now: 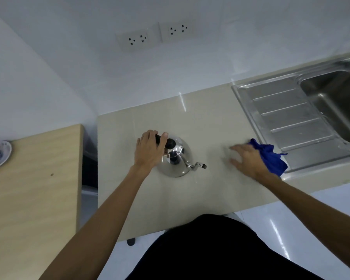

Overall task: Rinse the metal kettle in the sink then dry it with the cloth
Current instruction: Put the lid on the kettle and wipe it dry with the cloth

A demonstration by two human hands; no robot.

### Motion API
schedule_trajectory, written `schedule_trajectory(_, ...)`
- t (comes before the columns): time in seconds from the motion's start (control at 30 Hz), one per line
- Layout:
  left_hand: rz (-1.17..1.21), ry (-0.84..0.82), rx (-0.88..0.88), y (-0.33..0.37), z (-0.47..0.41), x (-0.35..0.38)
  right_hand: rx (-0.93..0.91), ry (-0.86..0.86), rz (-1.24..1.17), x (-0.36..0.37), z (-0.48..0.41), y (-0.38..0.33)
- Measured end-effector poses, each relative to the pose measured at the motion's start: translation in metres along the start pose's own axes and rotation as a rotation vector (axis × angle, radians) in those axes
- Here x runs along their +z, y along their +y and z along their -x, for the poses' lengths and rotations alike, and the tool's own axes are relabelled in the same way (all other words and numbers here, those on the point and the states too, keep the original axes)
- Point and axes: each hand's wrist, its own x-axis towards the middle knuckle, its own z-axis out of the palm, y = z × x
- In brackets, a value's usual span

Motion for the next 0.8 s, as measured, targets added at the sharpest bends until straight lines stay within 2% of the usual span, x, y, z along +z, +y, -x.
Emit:
schedule_trajectory(0.1,0.025,-0.003,0.018,-0.002,0.002,0.001,-0.12,-0.241,-0.176,0.019,0.019,-0.049)
schedule_trajectory(0.33,0.195,-0.058,0.04,-0.01,0.008,-0.004,0.029,-0.13,-0.584,0.052,0.026,-0.124)
schedule_trajectory(0.53,0.151,-0.07,0.061,-0.025,0.006,-0.002,0.03,-0.091,-0.582,0.051,0.018,-0.129)
schedule_trajectory(0.8,0.008,0.016,0.041,-0.048,0.051,-0.001,0.174,-0.084,-0.594,0.039,-0.031,-0.119)
